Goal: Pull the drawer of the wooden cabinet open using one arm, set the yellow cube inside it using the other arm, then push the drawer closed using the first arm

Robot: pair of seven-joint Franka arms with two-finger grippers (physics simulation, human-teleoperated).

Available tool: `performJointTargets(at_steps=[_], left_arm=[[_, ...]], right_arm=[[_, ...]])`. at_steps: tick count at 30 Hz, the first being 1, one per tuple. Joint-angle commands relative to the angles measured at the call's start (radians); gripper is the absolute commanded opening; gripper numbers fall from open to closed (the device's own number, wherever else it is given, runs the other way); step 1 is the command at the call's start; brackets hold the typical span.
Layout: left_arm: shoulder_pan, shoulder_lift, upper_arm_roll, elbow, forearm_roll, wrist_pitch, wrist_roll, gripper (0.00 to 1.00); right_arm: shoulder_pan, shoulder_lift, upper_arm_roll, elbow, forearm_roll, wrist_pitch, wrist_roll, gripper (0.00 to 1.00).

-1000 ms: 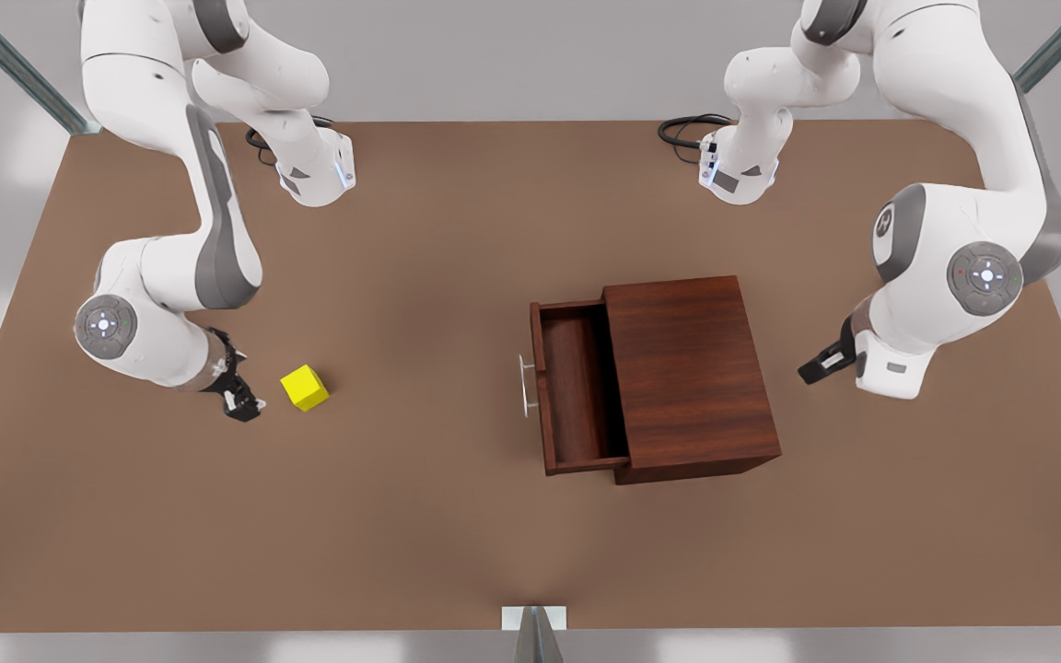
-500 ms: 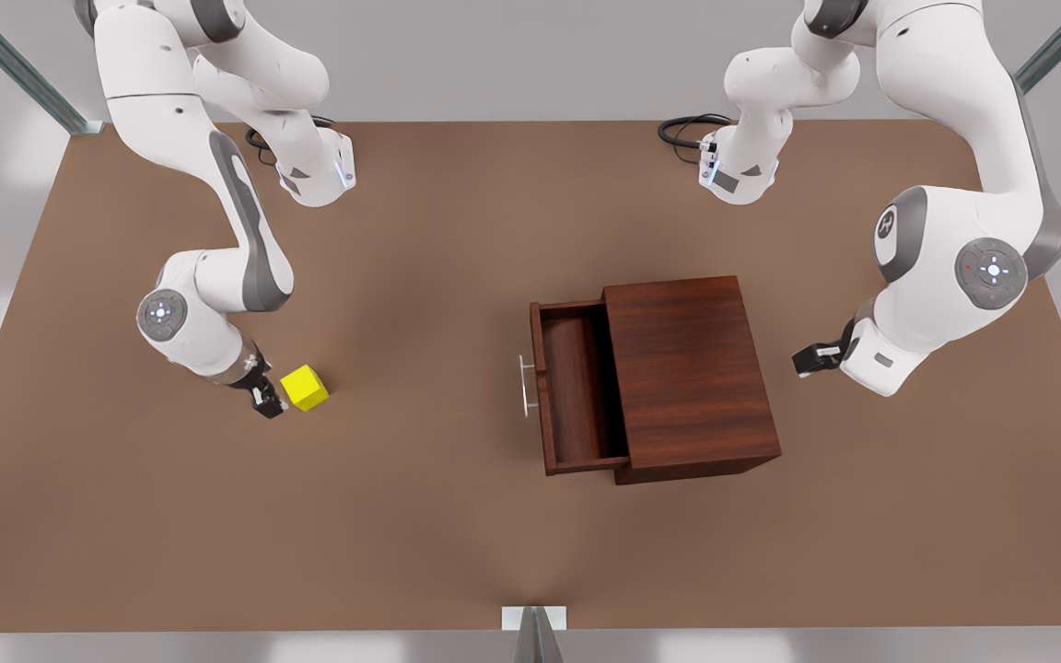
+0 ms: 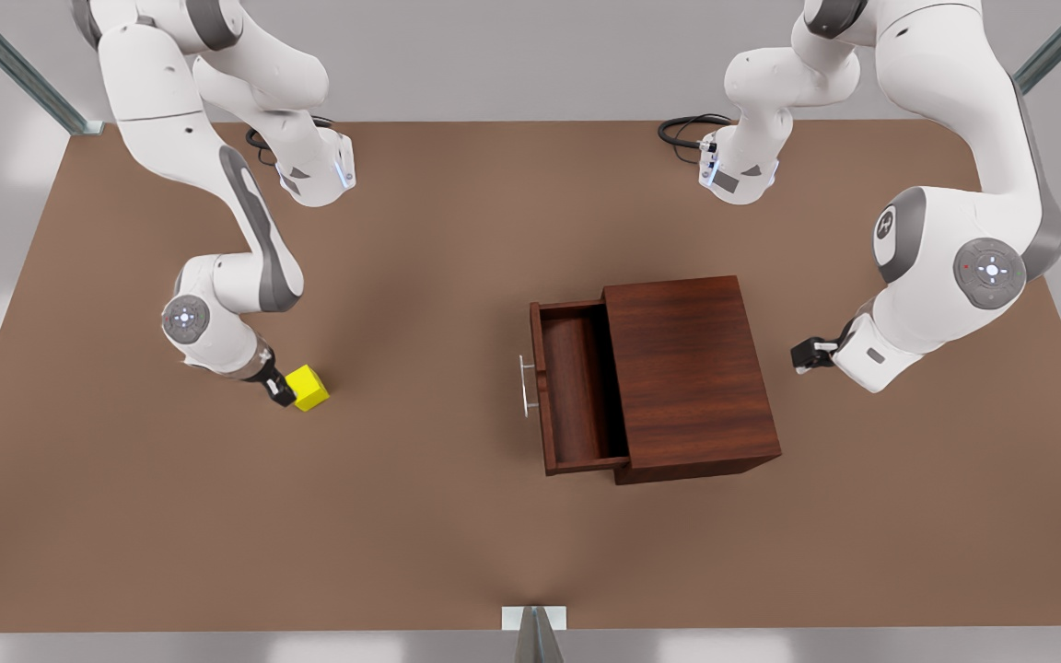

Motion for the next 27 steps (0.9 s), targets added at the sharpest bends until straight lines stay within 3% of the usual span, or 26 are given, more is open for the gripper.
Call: performJointTargets(at_steps=[1, 27], left_arm=[[0.001, -0.001, 0.0, 0.0, 0.001, 0.0, 0.093, 1.0], [-0.002, 0.0, -0.002, -0.001, 0.002, -0.012, 0.088, 1.0]], right_arm=[[0.0, 0.009, 0.006, -0.003, -0.004, 0.005, -0.118, 1.0], [-0.031, 0.151, 0.035, 0.044, -0.063, 0.054, -0.105, 1.0]])
